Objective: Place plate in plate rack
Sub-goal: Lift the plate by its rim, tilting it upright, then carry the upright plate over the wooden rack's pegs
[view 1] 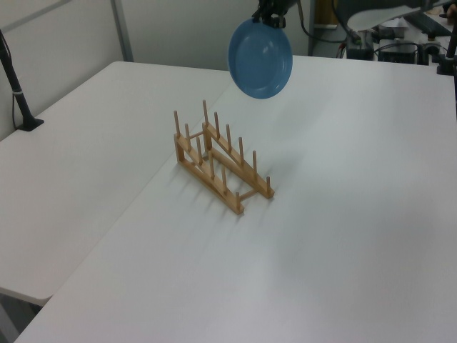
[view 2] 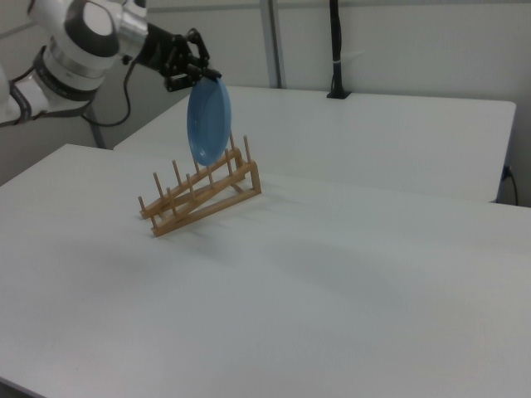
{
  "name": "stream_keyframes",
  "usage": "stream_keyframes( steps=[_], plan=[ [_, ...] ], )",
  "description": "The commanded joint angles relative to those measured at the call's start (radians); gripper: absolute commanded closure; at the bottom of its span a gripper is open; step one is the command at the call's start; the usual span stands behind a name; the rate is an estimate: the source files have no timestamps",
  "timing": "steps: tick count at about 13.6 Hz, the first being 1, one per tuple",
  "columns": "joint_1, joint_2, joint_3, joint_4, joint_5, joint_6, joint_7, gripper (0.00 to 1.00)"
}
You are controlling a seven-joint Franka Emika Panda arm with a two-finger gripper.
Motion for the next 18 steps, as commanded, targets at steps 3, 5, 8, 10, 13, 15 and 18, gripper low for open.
stream_keyframes(
  steps=[3,5,8,10,13,15,18],
  plan=[
    [0.043,-0.014,0.150,-0.019,-0.156,-0.221,-0.038,1.00],
    [0.094,0.003,0.163,-0.021,-0.205,-0.261,0.008,1.00],
    [0.164,0.066,0.164,-0.019,-0.392,-0.298,0.206,1.00],
    [0.195,0.106,0.164,-0.016,-0.510,-0.318,0.316,1.00],
    [0.237,0.152,0.164,-0.010,-0.666,-0.354,0.439,1.00],
    [0.243,0.167,0.164,0.007,-0.714,-0.360,0.478,1.00],
    [0.263,0.213,0.164,0.019,-0.789,-0.380,0.539,1.00]
  ],
)
